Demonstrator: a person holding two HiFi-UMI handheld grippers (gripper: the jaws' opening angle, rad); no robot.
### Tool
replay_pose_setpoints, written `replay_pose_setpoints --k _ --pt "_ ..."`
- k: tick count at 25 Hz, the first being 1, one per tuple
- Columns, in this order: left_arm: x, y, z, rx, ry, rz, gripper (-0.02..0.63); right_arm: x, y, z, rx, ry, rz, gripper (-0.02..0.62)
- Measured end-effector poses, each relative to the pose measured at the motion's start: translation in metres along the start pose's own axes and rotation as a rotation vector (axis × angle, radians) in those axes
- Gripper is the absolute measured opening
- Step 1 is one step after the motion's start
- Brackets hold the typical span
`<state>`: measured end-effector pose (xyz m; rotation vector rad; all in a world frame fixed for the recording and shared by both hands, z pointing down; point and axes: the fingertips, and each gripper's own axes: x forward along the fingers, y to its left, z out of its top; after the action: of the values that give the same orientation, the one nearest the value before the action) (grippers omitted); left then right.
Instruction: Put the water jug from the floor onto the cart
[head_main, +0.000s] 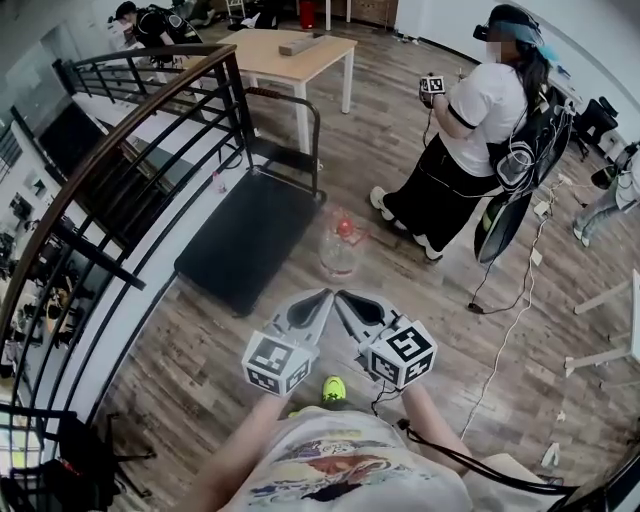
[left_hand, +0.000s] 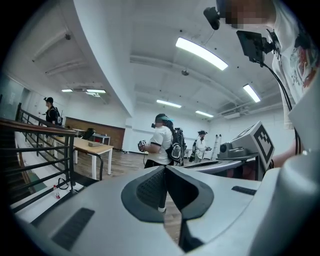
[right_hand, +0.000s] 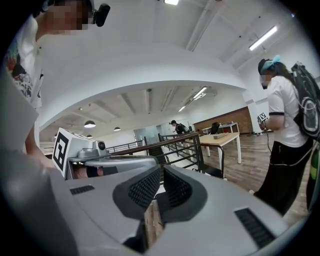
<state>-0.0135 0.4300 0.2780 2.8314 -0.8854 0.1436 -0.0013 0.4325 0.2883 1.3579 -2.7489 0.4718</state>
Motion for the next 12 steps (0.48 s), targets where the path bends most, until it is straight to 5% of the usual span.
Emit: replay_pose_setpoints --k 12 --pt "0.061 0.001 0.007 0.025 0.001 0.030 0.012 -0.003 -0.060 0.012 -0.018 0.002 -0.007 0.029"
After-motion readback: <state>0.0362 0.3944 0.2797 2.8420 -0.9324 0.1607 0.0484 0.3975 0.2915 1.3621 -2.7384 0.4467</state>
